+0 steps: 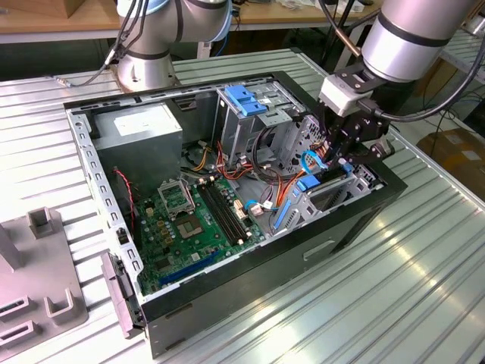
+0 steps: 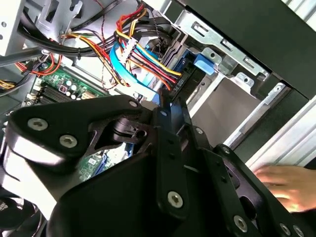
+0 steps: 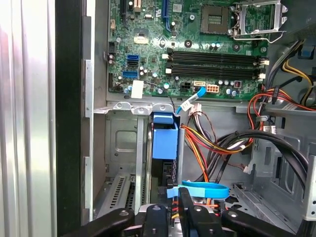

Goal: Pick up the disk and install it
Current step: 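Insert the second disk wire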

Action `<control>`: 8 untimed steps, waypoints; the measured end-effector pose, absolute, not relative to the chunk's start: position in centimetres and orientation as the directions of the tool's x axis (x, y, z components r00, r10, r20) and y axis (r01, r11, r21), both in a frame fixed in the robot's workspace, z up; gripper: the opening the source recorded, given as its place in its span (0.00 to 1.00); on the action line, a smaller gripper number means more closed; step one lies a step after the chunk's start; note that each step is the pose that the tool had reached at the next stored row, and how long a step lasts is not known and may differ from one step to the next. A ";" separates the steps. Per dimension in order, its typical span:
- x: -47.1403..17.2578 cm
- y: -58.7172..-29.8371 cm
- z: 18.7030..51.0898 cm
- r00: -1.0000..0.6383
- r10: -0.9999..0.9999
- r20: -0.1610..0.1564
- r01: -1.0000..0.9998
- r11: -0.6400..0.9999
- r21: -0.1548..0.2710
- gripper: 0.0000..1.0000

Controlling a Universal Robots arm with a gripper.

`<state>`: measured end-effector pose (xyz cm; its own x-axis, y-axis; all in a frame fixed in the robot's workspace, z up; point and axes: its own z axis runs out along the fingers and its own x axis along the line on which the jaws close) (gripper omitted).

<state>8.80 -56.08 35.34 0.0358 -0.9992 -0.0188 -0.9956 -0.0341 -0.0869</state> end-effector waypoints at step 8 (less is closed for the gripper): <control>8.8 -56.1 35.4 0.036 -0.999 -0.018 -0.996 -0.034 -0.087 0.10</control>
<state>8.80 -56.07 35.42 0.0359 -0.9992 -0.0185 -0.9956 -0.0341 -0.0869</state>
